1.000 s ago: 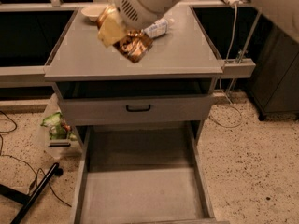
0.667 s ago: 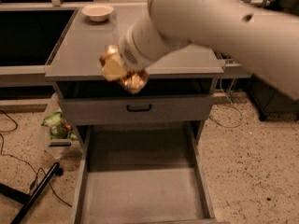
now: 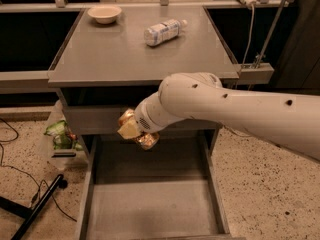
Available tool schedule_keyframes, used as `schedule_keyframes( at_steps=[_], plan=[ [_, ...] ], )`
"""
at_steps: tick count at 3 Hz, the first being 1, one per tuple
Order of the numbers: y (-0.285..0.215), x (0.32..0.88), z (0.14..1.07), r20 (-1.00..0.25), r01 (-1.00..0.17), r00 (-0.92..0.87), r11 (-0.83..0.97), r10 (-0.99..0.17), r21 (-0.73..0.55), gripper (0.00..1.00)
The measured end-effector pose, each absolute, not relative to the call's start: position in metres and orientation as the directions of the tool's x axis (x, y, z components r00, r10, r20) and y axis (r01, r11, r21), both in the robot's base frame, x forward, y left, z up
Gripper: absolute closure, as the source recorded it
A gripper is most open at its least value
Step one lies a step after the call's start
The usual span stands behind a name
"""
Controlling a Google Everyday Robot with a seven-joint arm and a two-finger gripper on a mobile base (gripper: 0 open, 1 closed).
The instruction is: Place orange can into middle drawer
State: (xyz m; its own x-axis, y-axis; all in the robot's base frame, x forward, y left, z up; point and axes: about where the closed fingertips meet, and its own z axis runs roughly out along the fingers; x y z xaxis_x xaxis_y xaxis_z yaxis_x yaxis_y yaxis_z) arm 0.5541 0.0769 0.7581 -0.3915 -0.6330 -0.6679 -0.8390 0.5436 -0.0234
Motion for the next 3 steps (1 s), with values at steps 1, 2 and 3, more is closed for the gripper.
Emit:
schedule_keyframes(
  at_steps=[1, 2, 3],
  plan=[
    [0.077, 0.554, 0.758, -0.668, -0.839, -0.391, 0.544, -0.633, -0.023, 1.0],
    [0.068, 0.549, 0.702, -0.606, -0.843, -0.432, 0.538, -0.668, 0.008, 1.0],
    [0.055, 0.539, 0.634, -0.55, -0.832, -0.478, 0.555, -0.685, 0.032, 1.0]
  ],
)
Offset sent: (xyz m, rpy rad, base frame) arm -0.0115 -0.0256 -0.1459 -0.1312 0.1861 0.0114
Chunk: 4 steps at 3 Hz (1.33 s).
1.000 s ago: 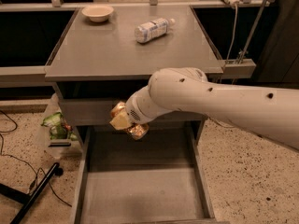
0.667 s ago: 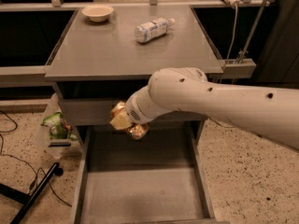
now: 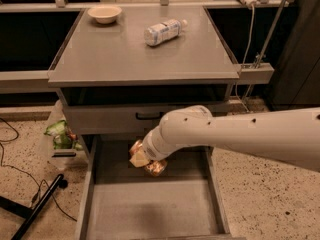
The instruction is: Place orange can into middle drawer
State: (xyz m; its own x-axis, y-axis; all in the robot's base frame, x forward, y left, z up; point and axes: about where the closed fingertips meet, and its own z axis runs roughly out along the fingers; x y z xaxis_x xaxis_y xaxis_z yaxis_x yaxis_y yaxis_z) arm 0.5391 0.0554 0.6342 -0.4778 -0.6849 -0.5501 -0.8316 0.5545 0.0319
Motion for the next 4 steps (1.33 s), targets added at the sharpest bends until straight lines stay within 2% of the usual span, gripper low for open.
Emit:
schedule_keyframes(
  at_steps=[2, 4],
  plan=[
    [0.052, 0.524, 0.56, -0.546, -0.829, -0.506, 0.551, -0.668, 0.094, 1.0],
    [0.05, 0.53, 0.541, -0.553, -0.82, -0.522, 0.561, -0.649, 0.116, 1.0]
  ],
)
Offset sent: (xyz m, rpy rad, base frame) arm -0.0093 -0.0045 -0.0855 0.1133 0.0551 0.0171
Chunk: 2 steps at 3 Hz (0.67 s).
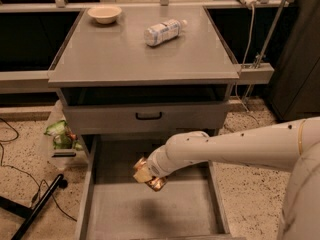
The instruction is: Place orange can into middle drawer
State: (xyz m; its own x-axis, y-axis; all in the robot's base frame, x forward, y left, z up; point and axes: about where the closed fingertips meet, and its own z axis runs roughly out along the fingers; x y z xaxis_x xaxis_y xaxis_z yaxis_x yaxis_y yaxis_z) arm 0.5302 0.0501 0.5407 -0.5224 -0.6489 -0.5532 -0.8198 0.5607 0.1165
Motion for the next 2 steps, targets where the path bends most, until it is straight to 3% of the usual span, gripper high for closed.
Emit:
schedule_keyframes(
  at_steps=[2],
  plan=[
    [0.044, 0.544, 0.474, -0.565, -0.793, -0.57, 0.58, -0.596, 0.188, 1.0]
  ],
)
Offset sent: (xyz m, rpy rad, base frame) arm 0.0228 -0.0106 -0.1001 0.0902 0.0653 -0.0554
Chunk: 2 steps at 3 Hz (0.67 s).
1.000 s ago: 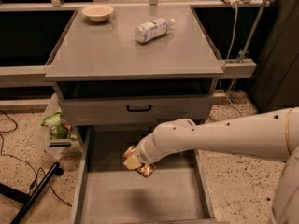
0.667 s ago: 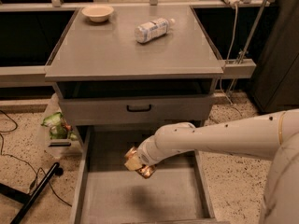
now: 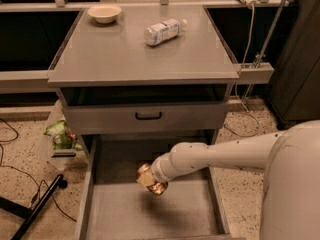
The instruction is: Place orange can into middle drawer
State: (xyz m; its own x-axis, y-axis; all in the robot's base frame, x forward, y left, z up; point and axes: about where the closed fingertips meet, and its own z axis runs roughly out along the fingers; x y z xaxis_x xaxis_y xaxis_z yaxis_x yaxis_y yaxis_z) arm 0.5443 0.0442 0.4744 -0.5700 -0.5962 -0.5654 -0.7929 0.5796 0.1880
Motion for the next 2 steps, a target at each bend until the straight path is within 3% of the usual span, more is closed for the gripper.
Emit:
schedule_keyframes(
  at_steps=[2],
  plan=[
    [0.046, 0.545, 0.43, -0.633, -0.783, -0.58, 0.565, -0.512, 0.26, 1.0]
  ],
)
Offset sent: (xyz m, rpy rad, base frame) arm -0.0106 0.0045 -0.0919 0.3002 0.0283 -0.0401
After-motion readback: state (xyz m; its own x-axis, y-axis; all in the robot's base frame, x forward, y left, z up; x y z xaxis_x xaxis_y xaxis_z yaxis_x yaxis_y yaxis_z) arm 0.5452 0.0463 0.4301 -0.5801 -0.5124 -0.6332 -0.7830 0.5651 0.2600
